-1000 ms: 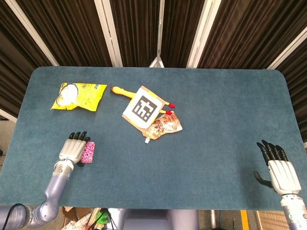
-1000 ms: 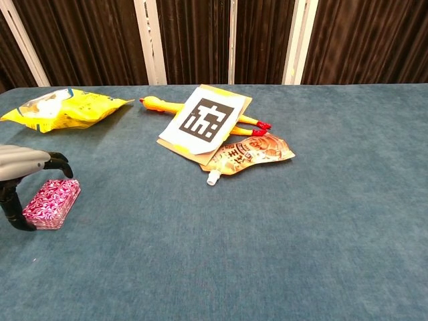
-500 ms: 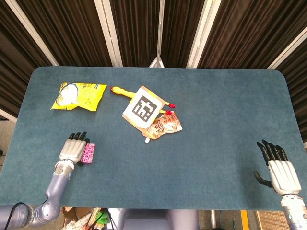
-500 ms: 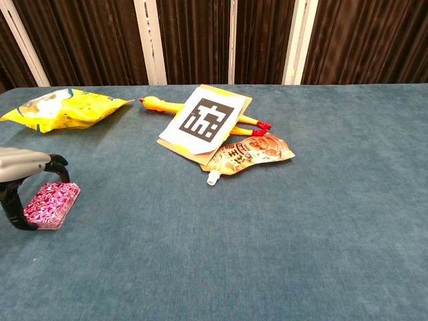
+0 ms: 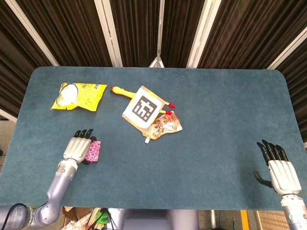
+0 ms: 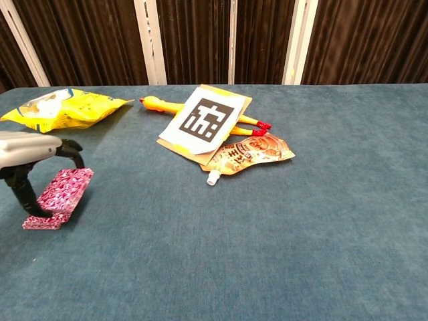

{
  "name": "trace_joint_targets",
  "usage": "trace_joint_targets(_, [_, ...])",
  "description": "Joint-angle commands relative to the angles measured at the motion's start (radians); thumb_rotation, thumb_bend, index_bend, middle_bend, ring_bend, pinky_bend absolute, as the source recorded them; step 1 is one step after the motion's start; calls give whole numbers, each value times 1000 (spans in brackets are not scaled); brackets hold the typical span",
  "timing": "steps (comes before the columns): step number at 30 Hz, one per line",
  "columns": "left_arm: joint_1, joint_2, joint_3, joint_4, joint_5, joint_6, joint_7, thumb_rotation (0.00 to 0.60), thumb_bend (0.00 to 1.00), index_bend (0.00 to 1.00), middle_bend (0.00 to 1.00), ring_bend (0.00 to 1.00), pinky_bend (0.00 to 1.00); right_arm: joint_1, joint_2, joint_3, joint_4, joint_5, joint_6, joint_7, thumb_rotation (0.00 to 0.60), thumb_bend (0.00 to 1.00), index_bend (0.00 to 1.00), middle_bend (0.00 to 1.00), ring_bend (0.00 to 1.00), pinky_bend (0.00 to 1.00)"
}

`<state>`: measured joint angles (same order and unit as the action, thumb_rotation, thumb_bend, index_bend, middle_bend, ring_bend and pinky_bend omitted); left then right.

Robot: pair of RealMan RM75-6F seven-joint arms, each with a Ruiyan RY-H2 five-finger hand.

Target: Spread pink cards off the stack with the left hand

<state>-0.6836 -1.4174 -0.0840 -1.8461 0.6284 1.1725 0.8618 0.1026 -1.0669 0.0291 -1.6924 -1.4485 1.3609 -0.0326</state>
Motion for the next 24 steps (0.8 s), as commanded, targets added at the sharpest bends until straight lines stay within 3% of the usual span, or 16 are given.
trace_joint_targets(1, [-24,-17,-10,-15,-16,15,28,600,413,419,0,0,0,0,0,0,0,0,0,2,600,363,0,0,0,19])
trace_joint_targets(10, [-103,-143,-35,45,-107,29,110,600,410,391,0,0,0,4,7,3,-6,7,-10,16,600,363,0,0,0,19])
trace_joint_targets(21, [-157,-238,-41,91,-177,67,173,600,245,46,0,0,0,2,7,-1,0,-1,-8,29,600,362,0,0,0,19])
trace_joint_targets(24, [-157,-236,-41,84,-179,78,168,600,239,11,0,0,0,2,7,-1,-1,-2,-7,26,600,362,0,0,0,19])
